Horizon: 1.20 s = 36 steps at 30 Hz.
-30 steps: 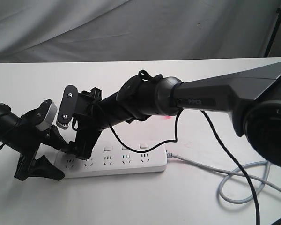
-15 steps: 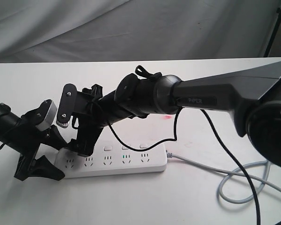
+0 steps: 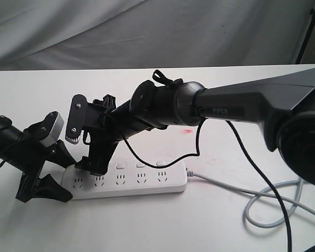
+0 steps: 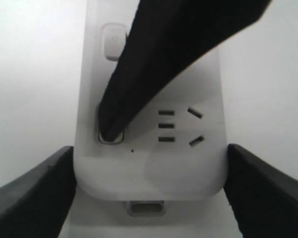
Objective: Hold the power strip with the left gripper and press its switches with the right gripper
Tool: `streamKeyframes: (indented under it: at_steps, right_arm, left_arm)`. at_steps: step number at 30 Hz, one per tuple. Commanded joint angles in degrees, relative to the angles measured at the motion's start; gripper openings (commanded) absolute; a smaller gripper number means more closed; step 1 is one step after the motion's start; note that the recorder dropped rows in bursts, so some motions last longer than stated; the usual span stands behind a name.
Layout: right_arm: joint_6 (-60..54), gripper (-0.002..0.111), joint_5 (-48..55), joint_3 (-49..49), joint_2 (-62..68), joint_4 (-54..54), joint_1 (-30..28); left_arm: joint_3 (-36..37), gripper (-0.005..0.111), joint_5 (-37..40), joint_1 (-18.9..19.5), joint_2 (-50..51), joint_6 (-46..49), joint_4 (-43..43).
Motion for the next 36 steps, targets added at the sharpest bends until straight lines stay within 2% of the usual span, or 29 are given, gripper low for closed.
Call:
streamKeyframes:
  at_steps: [1,9,23,30,36]
  right_arm:
    - [-1.8,0.105,0.5,1.6,0.1,-1.4,-0.4]
    - [-1.7,0.105,2.8,1.6,-5.0,3.2,-0.5]
    - [-0.1,0.105,2.0,1.6,-6.9,3.0,-3.1]
    - [0.1,0.105,9.8,1.6,-6.9,2.9,-6.1]
    - [0.1,0.105,10.4,1.6,-6.9,2.7,-6.2]
  left_arm:
    - [-0.1,0.003,-0.6,-0.2,0.3,-0.2,0.8]
    - [-0.1,0.003,-0.6,-0.2,0.3,-0.2,0.8]
    - [-0.1,0.003,-0.6,-0.2,0.3,-0.2,0.8]
    - [-0.1,0.003,-0.6,-0.2,0.3,-0.2,0.8]
    - [-0.1,0.003,-0.6,-0.2,0.3,-0.2,0.8]
